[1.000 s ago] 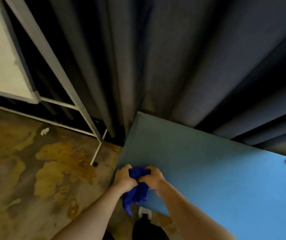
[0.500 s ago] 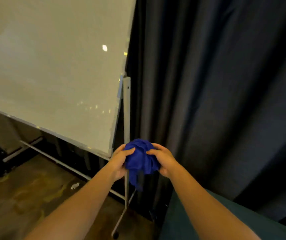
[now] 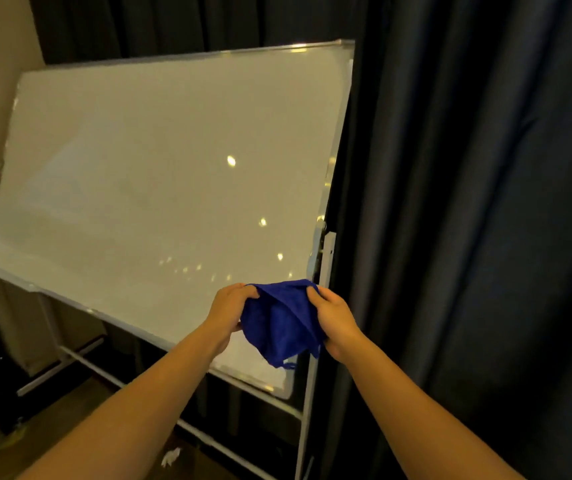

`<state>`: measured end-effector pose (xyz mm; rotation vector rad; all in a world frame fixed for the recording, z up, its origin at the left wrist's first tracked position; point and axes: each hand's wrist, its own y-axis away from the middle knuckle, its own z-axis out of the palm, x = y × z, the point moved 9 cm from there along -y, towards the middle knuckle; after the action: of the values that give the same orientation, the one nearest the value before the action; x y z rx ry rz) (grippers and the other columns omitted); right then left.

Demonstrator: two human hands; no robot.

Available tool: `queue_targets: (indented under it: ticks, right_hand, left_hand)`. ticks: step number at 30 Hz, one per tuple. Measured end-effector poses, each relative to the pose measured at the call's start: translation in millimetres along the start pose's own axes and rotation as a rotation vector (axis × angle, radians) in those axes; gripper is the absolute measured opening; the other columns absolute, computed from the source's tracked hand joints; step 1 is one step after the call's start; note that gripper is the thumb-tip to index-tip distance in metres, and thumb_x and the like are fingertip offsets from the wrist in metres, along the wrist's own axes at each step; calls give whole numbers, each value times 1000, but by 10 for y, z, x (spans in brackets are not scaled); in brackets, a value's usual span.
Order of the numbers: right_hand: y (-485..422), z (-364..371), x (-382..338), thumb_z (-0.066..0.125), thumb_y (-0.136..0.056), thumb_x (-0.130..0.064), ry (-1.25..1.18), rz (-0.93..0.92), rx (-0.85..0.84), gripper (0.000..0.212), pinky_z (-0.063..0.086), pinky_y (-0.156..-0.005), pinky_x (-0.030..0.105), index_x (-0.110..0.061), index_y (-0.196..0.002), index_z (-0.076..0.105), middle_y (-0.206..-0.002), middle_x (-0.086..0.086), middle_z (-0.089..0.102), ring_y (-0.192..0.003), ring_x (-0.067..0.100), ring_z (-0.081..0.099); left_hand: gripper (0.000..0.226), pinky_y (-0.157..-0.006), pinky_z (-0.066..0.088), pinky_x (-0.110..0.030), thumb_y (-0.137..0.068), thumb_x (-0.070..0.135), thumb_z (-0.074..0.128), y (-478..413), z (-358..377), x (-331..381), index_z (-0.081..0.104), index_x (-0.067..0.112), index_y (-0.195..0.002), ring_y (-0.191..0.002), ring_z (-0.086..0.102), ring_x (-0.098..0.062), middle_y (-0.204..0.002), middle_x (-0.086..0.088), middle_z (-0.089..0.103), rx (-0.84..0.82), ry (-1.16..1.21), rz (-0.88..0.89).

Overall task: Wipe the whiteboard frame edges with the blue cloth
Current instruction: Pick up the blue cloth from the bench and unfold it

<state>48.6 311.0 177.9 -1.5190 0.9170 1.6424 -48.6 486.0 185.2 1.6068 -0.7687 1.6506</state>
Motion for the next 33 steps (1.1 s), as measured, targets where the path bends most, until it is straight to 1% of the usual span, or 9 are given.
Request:
queue_targets:
  ticks: [5, 8, 13, 16, 18, 21, 24, 28, 33]
  right_hand:
    - [-621, 306, -664, 47, -98, -50, 153, -58, -37, 34, 60, -83, 40, -24, -105, 68, -102, 5, 74, -95, 25, 70]
    - [-1039, 595, -1128, 56, -82, -69, 282, -142, -163, 50, 61, -81, 39, -26, -102, 71, -95, 0, 77, -89, 22, 73]
    - [-1898, 869, -2099, 85, -63, -51, 749, -429, -133, 49, 61, -71, 30, -44, -105, 61, -99, -12, 70, -85, 13, 70]
    - [-2435, 1002, -2704, 83, -61, -59, 980, -493, -114, 68, 54, -72, 24, -50, -121, 51, -113, -16, 59, -95, 11, 62]
    - [-2778, 1177, -3099, 79, -68, -56, 1114, -593, -83, 56, 51, -71, 20, -50, -117, 53, -111, -17, 60, -92, 8, 62]
    - [-2992, 1367, -3580, 60, -86, -36, 1199, -735, 15, 19, 47, -64, 20, -41, -104, 64, -94, -17, 60, -83, 9, 60]
    - [-3208, 1580, -4118, 49, -92, -29, 1277, -890, 182, 20, 45, -63, 28, -28, -96, 69, -84, -9, 61, -80, 14, 59]
    - [-3462, 1766, -4713, 49, -94, -13, 1208, -911, 291, 23, 46, -72, 34, -21, -102, 68, -94, 1, 68, -85, 19, 61]
    - [-3771, 1809, -5086, 55, -97, -20, 574, -705, 299, 14, 53, -63, 33, -13, -99, 67, -87, 6, 68, -77, 20, 65]
  left_hand:
    - [23, -58, 48, -30, -86, 29, 57, -753, -192, 674, 67, 11, -76, -68, 61, -21, -73, -4, 70, 18, -135, 94]
    - [22, -59, 44, -33, -88, 28, 56, -1236, -184, 1105, 61, 12, -74, -65, 56, -22, -72, -8, 62, -37, -206, 197]
    - [31, -67, 52, -38, -93, 29, 50, -2111, -344, 2126, 64, 4, -81, -68, 60, -22, -80, -16, 68, -14, -455, 514]
    - [23, -65, 48, -28, -94, 34, 51, -2654, -489, 2880, 69, 22, -86, -78, 62, -16, -88, 0, 68, 20, -664, 675]
    - [18, -61, 42, -23, -93, 36, 53, -2987, -552, 3353, 68, 33, -83, -79, 60, -8, -86, 12, 66, 28, -723, 750]
    - [20, -61, 45, -23, -94, 32, 55, -3244, -521, 3896, 70, 30, -82, -79, 62, -11, -83, 9, 68, -21, -735, 810]
    - [18, -65, 50, -26, -95, 28, 57, -3601, -645, 4403, 72, 27, -87, -83, 65, -14, -85, 5, 71, -75, -713, 853]
    - [13, -66, 53, -26, -92, 30, 62, -4041, -862, 4879, 74, 26, -92, -87, 68, -16, -89, 4, 73, -188, -638, 870]
    - [30, -68, 59, -35, -85, 44, 67, -4713, -1178, 5221, 75, 18, -96, -83, 74, -19, -97, -5, 77, -373, -262, 616]
